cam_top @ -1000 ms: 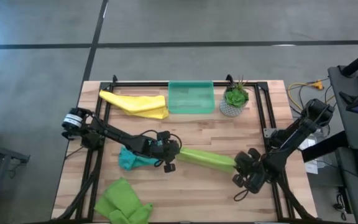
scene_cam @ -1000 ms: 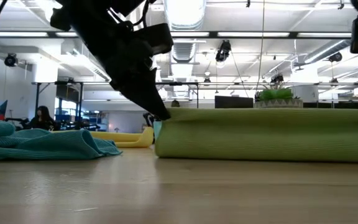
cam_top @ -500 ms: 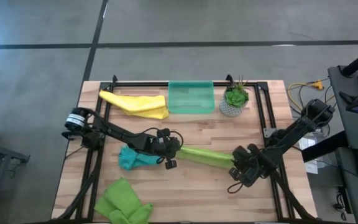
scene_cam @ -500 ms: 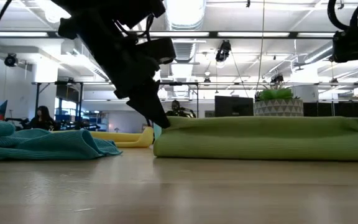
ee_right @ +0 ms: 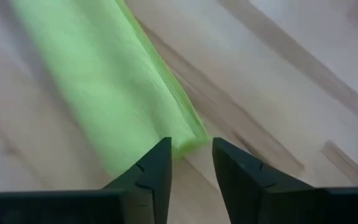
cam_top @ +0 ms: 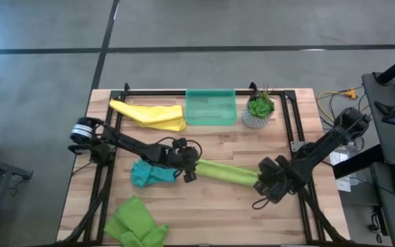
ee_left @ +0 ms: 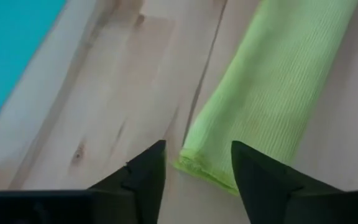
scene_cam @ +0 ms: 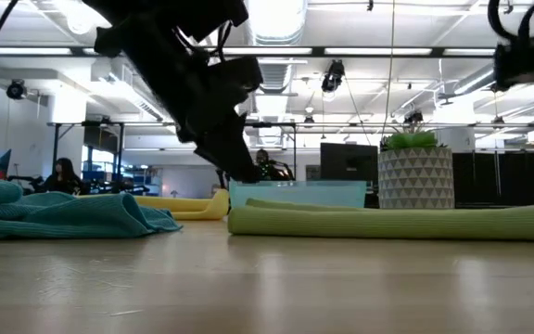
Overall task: Fold microfiber towels
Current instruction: Fold the light green microfiber cloth
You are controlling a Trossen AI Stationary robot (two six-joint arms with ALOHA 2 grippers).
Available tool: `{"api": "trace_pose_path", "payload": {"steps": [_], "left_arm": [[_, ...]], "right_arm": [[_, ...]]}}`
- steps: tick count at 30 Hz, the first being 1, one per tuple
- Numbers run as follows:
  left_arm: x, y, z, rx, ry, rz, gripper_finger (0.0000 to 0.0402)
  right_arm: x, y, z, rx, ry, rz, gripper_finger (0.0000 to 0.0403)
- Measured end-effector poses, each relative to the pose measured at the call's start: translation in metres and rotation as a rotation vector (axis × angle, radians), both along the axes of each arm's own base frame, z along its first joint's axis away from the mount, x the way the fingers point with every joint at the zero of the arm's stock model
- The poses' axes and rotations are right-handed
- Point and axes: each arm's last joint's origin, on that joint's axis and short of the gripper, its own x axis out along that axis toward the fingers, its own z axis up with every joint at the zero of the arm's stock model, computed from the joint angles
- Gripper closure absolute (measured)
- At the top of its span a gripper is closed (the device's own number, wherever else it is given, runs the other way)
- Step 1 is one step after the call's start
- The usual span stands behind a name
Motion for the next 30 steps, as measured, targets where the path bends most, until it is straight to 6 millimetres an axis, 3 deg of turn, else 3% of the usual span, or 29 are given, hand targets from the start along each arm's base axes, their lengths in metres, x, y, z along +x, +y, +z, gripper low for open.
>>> {"api": "trace_pose_path", "payload": {"steps": [4, 7, 15, 20, 24, 30], "left_arm": [[0.002, 0.0, 0.007, -0.021, -0.037, -0.016, 0.0226], [0.007, -0.004, 0.009, -0.085, -0.078, -0.123, 0.0226], [0.021, -0.006, 0.012, -0.067, -0.184, -0.269, 0.0226], [0.027, 0.001, -0.001, -0.112, -0.152, -0.323, 0.0226], [0.03, 0.006, -0.009, -0.118, -0.138, -0.342, 0.0226], [0.048, 0.008, -0.001, -0.066, -0.216, -0.438, 0.0226]], "right_arm": [[0.008, 0.003, 0.015, 0.005, -0.185, 0.096, 0.0281], [0.016, 0.003, 0.02, 0.009, -0.26, 0.174, 0.0274], [0.027, -0.009, -0.001, 0.061, -0.259, 0.216, 0.0251], [0.039, -0.016, -0.009, 0.097, -0.304, 0.316, 0.0243], [0.048, -0.023, -0.011, 0.055, -0.31, 0.39, 0.0231], [0.067, -0.038, -0.015, 0.001, -0.305, 0.444, 0.0202]]}}
